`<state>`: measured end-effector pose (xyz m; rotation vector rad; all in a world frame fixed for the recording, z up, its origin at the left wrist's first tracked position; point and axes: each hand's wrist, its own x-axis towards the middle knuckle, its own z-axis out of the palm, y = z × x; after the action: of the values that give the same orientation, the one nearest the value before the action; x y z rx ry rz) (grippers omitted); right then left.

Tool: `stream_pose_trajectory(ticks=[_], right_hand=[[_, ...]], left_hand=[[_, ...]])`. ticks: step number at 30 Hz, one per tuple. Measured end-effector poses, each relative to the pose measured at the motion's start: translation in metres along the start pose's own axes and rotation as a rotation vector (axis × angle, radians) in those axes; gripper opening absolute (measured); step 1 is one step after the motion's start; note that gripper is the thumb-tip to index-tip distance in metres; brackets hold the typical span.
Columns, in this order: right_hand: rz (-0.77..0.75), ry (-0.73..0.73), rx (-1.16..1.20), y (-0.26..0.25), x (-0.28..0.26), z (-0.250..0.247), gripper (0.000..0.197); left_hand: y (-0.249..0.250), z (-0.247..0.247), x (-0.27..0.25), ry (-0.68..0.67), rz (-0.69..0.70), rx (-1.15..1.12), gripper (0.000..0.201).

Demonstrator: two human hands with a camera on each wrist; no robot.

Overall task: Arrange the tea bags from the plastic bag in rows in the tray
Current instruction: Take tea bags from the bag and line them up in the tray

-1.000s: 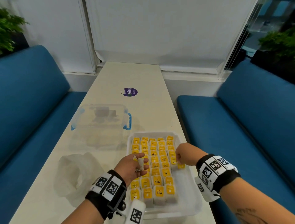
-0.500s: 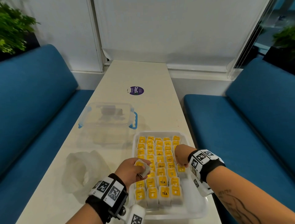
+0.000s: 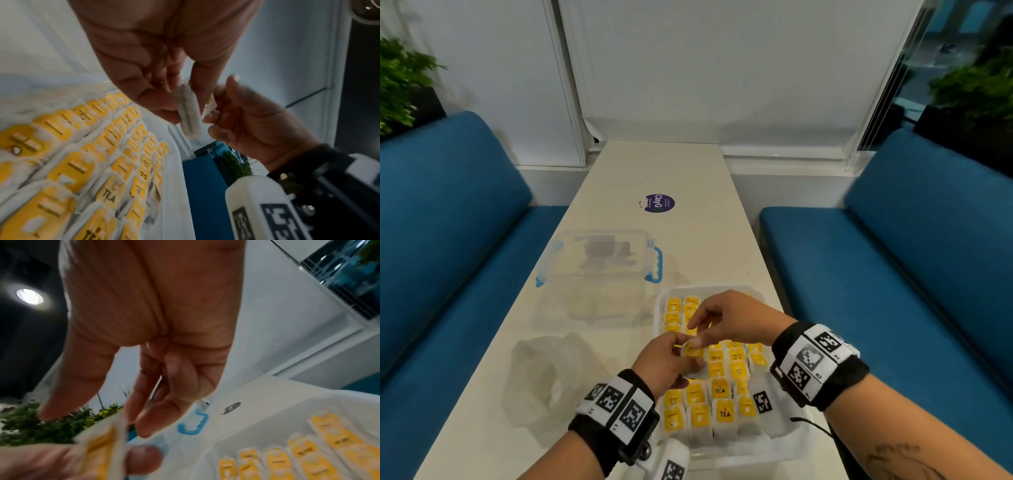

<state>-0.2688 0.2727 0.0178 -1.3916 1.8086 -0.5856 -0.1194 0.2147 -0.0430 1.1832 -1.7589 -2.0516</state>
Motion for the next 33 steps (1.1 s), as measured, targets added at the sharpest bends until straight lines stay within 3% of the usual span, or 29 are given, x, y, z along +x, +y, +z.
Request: stream_pose_trajectory(ticks=[4, 6, 9, 12, 15, 20, 29, 33], right_hand=[[-0.022, 0.009, -0.178, -0.008, -0.009, 0.007, 0.007], [0.030, 0.073, -0.235, -0.003, -0.012, 0.003, 0.008], [0.083, 0.122, -0.216, 0.004, -0.019, -0.006, 0.012], [0.106, 0.094, -0.159, 0.009, -0.024, -0.012, 0.015], [0.165, 0.121, -0.232, 0.019, -0.024, -0.014, 0.017], [0.282, 0.024, -0.511, 0.041, -0.022, -0.009, 0.021], [0.453, -0.344, -0.823, 0.071, -0.015, 0.017, 0.031], [0.489, -0.317, -0.842, 0.074, -0.006, 0.020, 0.038]], left_hand=[[0.006, 0.006, -0.002, -0.054, 0.049, 0.042, 0.033], [0.005, 0.007, -0.002, -0.039, 0.073, 0.047, 0.026], [-0.006, 0.002, 0.003, 0.080, 0.124, 0.137, 0.018], [-0.025, -0.009, 0.013, 0.219, 0.139, 0.316, 0.026], [-0.042, -0.019, 0.017, 0.311, 0.055, 0.587, 0.042], [-0.054, -0.024, 0.011, 0.120, -0.009, 0.503, 0.075], [-0.060, -0.026, 0.009, 0.100, 0.023, 0.540, 0.081], [-0.058, -0.024, 0.007, 0.095, 0.026, 0.549, 0.080]])
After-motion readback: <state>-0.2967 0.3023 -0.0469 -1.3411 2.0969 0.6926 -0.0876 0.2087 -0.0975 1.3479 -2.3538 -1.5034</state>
